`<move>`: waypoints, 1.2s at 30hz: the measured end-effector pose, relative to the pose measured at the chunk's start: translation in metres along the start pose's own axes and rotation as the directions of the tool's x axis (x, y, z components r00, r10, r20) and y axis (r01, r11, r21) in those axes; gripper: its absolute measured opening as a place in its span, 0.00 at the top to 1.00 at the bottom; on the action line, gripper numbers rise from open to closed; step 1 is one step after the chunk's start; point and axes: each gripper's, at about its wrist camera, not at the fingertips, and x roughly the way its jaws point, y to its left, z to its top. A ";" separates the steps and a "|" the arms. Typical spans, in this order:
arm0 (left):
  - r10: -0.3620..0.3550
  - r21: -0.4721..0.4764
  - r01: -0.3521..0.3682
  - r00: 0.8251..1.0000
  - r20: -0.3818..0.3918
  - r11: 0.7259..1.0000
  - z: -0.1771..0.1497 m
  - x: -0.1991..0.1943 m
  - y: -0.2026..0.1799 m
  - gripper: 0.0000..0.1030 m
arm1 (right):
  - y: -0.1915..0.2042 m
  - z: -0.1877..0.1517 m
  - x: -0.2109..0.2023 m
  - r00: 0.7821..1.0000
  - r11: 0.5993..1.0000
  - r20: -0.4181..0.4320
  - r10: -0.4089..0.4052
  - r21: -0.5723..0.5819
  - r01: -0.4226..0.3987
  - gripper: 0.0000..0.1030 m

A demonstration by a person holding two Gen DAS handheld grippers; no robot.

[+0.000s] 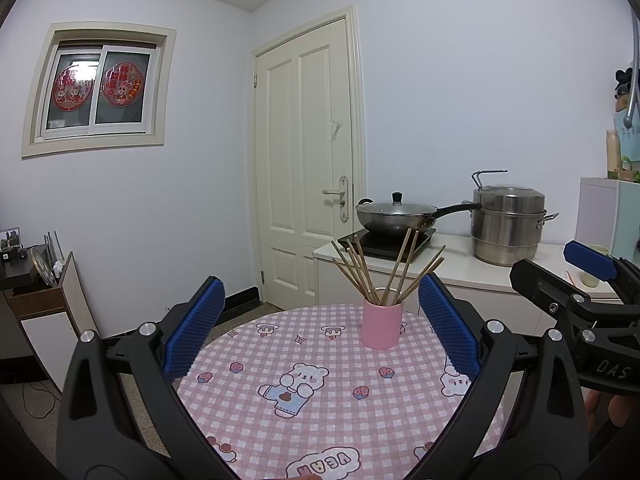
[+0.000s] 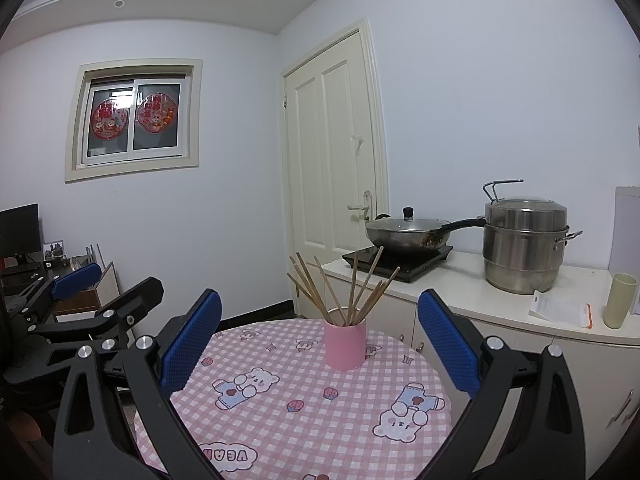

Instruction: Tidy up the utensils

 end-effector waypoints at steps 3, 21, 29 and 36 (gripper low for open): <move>0.001 0.003 -0.001 1.000 -0.001 1.000 0.000 0.000 0.000 0.07 | 0.000 -0.001 0.000 1.000 1.000 -0.003 -0.002 0.002 0.002 0.08; -0.003 0.007 0.003 1.000 -0.006 1.000 -0.003 0.001 0.000 0.07 | 0.000 -0.002 -0.001 1.000 1.000 -0.005 -0.001 0.005 0.001 0.08; -0.004 0.004 0.004 1.000 -0.006 1.000 -0.004 0.002 0.001 0.07 | 0.001 -0.003 -0.002 1.000 1.000 -0.007 -0.002 0.007 0.002 0.08; -0.005 0.003 0.005 1.000 -0.007 1.000 -0.005 0.002 0.002 0.07 | 0.001 -0.003 -0.002 1.000 1.000 -0.008 -0.001 0.005 0.001 0.08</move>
